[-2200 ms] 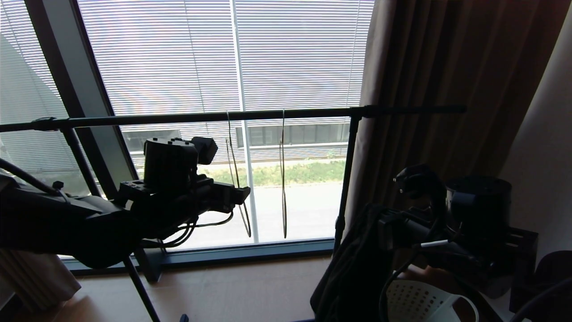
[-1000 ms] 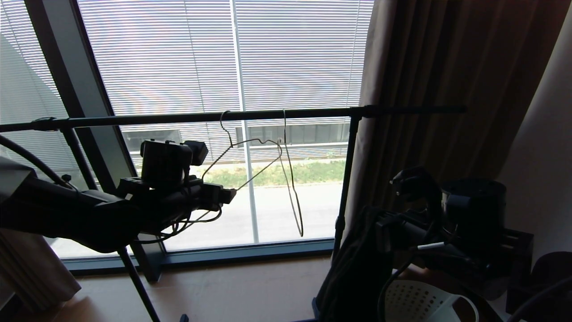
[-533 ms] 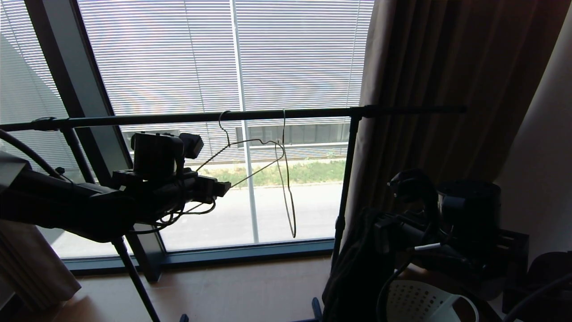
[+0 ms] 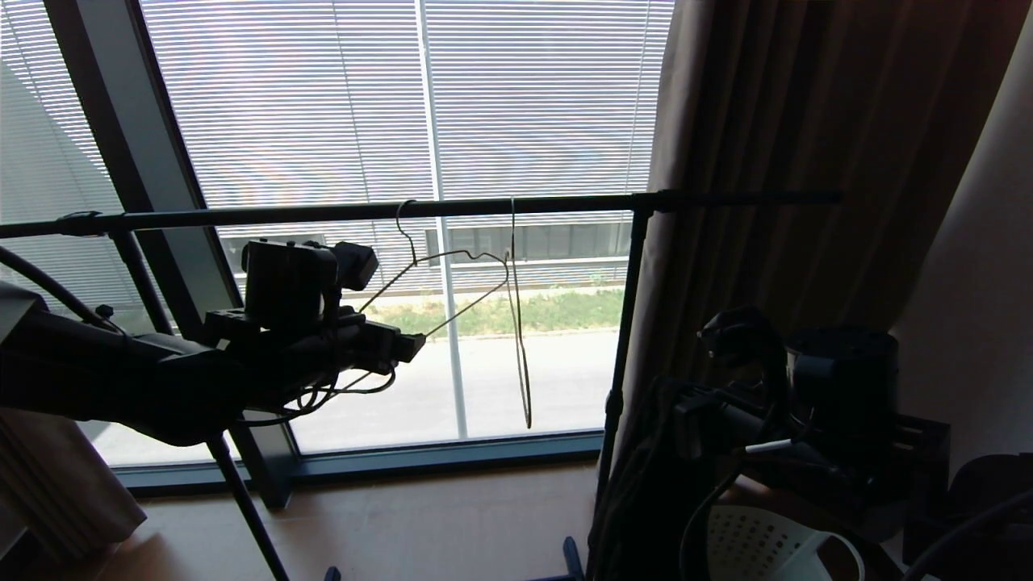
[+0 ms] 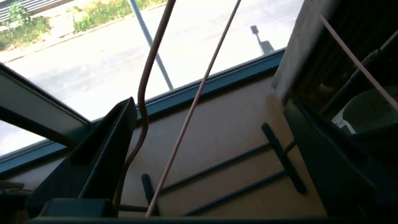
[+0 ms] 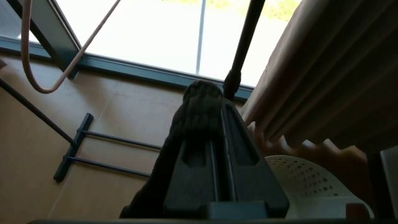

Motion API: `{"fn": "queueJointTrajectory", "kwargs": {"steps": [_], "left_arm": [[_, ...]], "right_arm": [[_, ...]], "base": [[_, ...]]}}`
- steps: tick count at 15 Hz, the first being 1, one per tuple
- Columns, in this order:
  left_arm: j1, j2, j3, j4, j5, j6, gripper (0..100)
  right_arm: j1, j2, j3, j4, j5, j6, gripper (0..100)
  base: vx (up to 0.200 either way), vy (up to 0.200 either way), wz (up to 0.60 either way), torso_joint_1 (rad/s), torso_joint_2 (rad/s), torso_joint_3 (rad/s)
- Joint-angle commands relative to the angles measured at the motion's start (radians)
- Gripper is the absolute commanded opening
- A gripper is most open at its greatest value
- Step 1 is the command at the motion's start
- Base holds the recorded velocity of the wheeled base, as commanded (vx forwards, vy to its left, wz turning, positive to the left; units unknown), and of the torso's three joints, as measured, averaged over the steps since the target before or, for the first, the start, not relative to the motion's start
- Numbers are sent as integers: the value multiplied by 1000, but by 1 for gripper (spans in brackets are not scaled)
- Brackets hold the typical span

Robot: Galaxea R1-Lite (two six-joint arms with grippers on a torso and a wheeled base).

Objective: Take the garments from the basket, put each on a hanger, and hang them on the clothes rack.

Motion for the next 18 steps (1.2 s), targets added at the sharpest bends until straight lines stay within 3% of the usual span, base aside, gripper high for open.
{"fn": "queueJointTrajectory", "kwargs": {"steps": [1, 10, 11, 18], "left_arm": [[30, 10, -29, 11, -1, 4, 100], [52, 101, -124, 42, -29, 29, 100], [52, 118, -139, 42, -27, 31, 0], [53, 142, -185, 42, -27, 34, 0]], "right_arm": [[0, 6, 0, 0, 0, 0, 0], [0, 8, 0, 0, 0, 0, 0], [0, 8, 0, 0, 0, 0, 0], [0, 11, 3, -2, 0, 0, 0]], "base": [[0, 0, 0, 0, 0, 0], [0, 0, 0, 0, 0, 0], [0, 0, 0, 0, 0, 0], [0, 0, 0, 0, 0, 0]]}}
